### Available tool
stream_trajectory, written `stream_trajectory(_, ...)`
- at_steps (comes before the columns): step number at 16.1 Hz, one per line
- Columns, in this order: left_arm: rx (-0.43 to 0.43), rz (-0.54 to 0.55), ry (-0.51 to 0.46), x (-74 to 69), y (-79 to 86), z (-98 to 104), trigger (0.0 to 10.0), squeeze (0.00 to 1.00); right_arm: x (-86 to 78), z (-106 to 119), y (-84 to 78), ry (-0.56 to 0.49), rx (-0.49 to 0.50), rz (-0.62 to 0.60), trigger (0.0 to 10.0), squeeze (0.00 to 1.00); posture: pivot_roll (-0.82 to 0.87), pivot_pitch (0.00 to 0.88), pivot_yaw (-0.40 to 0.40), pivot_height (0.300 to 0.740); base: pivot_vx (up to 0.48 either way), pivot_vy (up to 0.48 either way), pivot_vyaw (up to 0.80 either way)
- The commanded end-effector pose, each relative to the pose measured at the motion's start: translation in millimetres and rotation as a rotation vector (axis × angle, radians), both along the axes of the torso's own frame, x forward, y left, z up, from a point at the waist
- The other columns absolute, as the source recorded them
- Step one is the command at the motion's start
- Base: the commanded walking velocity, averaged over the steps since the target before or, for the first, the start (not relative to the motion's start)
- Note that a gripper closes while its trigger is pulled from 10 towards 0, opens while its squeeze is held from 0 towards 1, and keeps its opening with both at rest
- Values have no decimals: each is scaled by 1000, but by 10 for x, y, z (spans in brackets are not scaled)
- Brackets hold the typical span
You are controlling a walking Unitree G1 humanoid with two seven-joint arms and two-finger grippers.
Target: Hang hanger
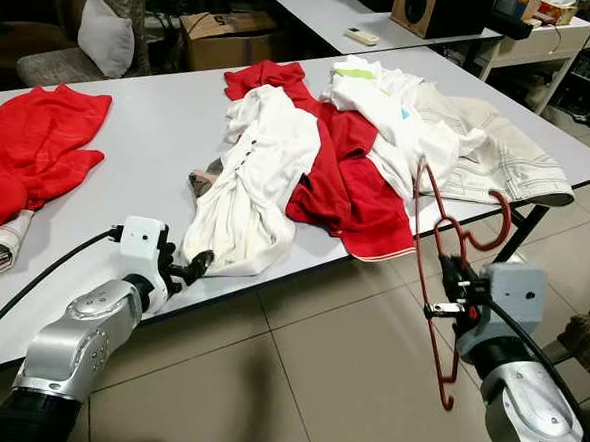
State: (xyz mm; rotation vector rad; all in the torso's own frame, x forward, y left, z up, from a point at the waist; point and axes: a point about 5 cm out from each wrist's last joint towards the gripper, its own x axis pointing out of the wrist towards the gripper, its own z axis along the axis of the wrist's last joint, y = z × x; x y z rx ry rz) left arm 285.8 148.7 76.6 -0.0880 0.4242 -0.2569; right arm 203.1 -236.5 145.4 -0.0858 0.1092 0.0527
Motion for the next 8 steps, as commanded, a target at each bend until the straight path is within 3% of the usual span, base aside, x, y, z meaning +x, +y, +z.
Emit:
stream_trajectory(1,2,-24,9,3,-32,-27,0,0,7,46,12,-23,-9,14,10000,0,-183,0,27,740,0,0,0)
stream_trajectory(5,7,-45,32,73,-59,-44,0,0,-34,57,20,-32,-4,1,10000,0,-199,0,58,740,0,0,0)
stream_trajectory(8,26,-21,24,82,-19,-45,0,0,-61,67,61,-40,27,59,10000,0,-203,0,65,740,0,0,0)
